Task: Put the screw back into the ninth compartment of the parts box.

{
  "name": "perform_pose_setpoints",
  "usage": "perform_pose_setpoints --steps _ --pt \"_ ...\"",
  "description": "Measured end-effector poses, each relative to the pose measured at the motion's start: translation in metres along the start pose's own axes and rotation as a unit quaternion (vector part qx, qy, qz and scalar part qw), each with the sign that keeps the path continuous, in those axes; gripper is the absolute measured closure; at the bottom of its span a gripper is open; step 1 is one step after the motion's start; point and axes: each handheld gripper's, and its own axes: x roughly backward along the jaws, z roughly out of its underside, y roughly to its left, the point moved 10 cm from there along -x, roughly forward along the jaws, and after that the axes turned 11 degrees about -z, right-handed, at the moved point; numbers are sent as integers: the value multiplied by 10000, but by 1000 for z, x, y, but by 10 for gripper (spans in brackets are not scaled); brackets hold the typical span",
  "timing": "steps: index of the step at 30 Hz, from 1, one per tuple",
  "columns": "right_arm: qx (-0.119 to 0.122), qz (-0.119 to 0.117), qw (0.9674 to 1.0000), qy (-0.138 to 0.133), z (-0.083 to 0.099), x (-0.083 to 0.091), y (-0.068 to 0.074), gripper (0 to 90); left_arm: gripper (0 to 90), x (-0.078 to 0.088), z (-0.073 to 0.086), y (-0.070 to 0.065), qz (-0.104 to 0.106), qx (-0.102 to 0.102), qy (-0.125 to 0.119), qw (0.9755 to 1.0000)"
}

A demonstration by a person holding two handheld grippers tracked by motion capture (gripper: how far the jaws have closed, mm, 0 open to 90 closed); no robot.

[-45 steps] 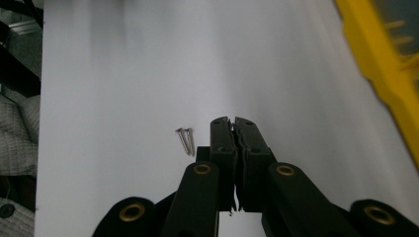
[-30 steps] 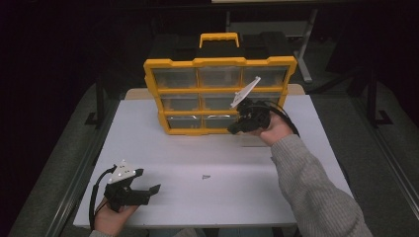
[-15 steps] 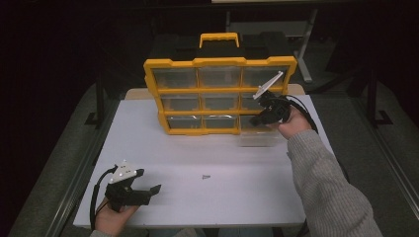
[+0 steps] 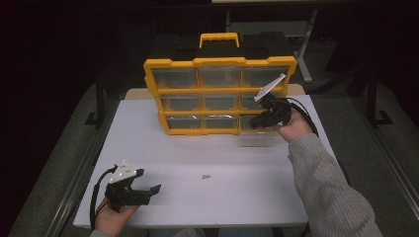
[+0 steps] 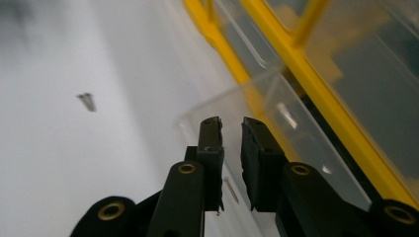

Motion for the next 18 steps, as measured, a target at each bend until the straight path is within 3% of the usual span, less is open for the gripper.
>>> perform_pose_setpoints --steps 5,6,8,13,18 --pt "214 -129 9997 -23 -7 -1 20 745 160 0 -1 -1 -4 37 -32 10000" --pt "433 -204 9989 -28 -11 -5 31 735 160 0 -1 -1 -5 46 -28 10000" --pt "507 -273 9983 -26 -13 -9 40 730 160 0 -1 -1 -4 45 -29 10000" --pt "733 -539 9958 19 -15 -29 63 714 160 0 -1 -1 -6 34 -27 10000" --pt "780 -749 9941 110 -13 -52 79 702 160 0 -1 -1 -2 41 -26 10000"
